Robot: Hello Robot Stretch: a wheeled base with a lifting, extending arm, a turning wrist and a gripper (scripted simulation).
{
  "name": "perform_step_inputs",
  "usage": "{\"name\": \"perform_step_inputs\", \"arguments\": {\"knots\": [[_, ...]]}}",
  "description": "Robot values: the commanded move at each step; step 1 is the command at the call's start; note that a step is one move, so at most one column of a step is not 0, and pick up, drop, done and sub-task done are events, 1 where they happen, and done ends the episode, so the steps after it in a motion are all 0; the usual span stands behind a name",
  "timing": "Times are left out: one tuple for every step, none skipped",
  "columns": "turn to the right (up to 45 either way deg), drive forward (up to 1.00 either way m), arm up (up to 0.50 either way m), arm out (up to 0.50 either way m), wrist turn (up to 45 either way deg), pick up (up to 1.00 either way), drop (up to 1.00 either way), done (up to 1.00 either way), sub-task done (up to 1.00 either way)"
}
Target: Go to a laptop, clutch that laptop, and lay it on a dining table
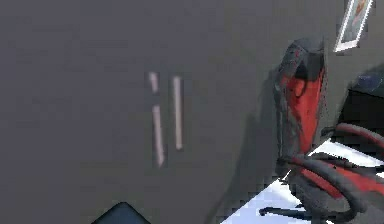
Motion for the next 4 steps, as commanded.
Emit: {"name": "perform_step_inputs", "arguments": {"knots": [[-45.0,0.0,0.0,0.0,0.0,0.0,0.0,0.0,0.0],[-45.0,0.0,0.0,0.0,0.0,0.0,0.0,0.0,0.0],[-39.0,0.0,0.0,0.0,0.0,0.0,0.0,0.0,0.0],[-45.0,0.0,0.0,0.0,0.0,0.0,0.0,0.0,0.0]]}}
